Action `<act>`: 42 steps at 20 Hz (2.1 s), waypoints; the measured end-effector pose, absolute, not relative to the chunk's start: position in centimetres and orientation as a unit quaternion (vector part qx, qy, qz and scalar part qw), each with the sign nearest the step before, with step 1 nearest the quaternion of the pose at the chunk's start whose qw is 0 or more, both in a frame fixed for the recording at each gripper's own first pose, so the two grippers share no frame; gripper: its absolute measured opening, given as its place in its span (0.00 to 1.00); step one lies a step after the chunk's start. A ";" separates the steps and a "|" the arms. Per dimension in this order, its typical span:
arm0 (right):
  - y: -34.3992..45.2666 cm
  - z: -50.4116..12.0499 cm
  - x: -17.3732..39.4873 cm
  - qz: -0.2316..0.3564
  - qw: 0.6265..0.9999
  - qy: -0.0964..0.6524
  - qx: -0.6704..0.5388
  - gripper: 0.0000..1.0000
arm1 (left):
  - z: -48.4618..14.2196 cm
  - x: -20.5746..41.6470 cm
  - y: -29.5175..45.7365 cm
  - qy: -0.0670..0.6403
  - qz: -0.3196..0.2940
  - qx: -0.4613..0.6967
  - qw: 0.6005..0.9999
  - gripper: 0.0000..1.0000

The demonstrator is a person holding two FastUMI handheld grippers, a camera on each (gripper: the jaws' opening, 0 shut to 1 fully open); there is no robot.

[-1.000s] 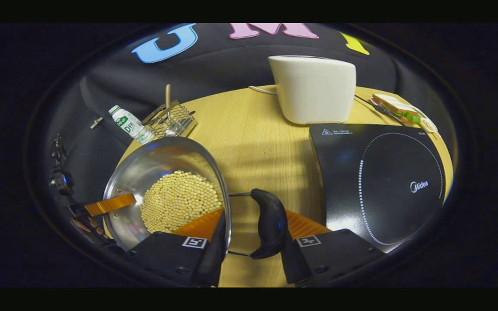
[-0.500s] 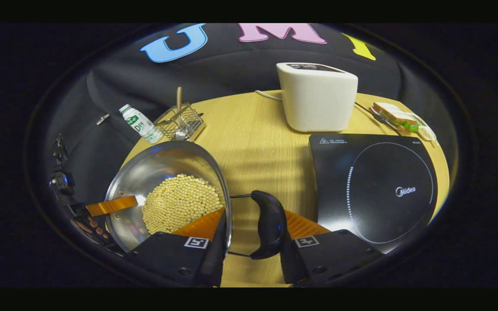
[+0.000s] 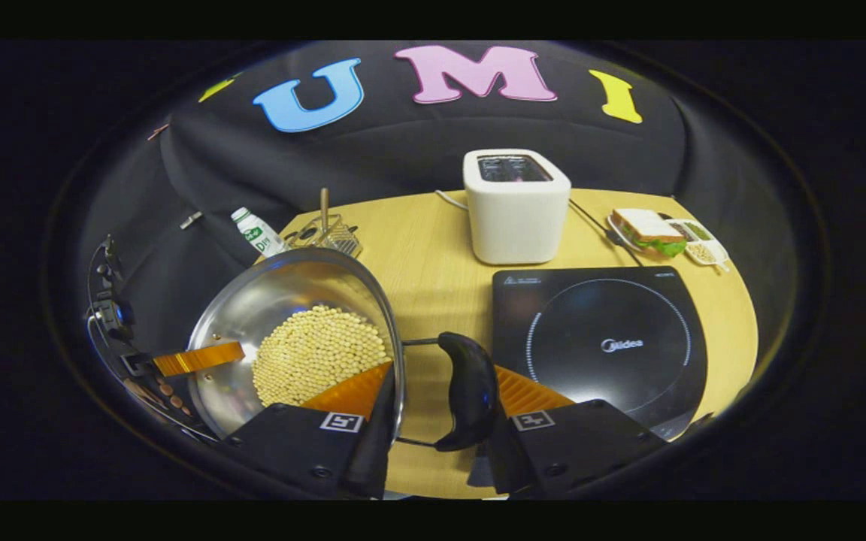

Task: First push the handle of the pot to place it horizontally, then grasp the pot with both hands and set it on the induction cooktop.

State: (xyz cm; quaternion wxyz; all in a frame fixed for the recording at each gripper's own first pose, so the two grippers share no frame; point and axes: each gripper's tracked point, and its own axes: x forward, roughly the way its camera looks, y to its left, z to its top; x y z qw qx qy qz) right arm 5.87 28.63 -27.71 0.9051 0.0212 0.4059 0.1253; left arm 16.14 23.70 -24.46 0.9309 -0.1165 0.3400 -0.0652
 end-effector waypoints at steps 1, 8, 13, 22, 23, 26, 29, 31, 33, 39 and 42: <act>27.8 -27.3 6.1 0.125 0.906 0.403 0.024 0.56 | -24.0 16.1 22.7 0.338 -0.068 -0.113 0.932 0.58; 20.6 -25.0 7.6 0.118 0.910 0.395 0.045 0.57 | -22.3 16.9 14.7 0.332 -0.078 -0.096 0.935 0.59; 14.8 -24.6 9.0 0.106 0.913 0.392 0.052 0.56 | -22.4 17.8 8.7 0.331 -0.089 -0.089 0.935 0.59; 5.2 -25.4 11.1 0.070 0.912 0.398 0.068 0.56 | -24.1 20.4 -1.5 0.332 -0.113 -0.077 0.933 0.58; 4.4 -25.6 11.4 0.068 0.912 0.399 0.069 0.56 | -24.5 20.6 -2.4 0.335 -0.115 -0.076 0.932 0.58; 2.4 -26.2 12.1 0.061 0.910 0.403 0.070 0.56 | -25.5 21.6 -4.5 0.342 -0.117 -0.076 0.929 0.59; 1.1 -27.2 13.0 0.059 0.908 0.408 0.075 0.56 | -26.3 22.3 -6.0 0.346 -0.116 -0.074 0.928 0.58; 0.5 -27.9 13.4 0.058 0.906 0.412 0.079 0.56 | -26.8 22.8 -6.6 0.349 -0.116 -0.072 0.927 0.58; 0.1 -28.5 13.8 0.056 0.905 0.414 0.081 0.56 | -27.2 23.1 -6.9 0.348 -0.116 -0.067 0.928 0.58; -0.3 -29.9 14.6 0.055 0.901 0.422 0.083 0.56 | -28.6 24.4 -7.3 0.357 -0.114 -0.068 0.925 0.58; -0.2 -30.4 14.9 0.058 0.899 0.426 0.083 0.56 | -29.1 24.4 -7.2 0.361 -0.111 -0.071 0.923 0.58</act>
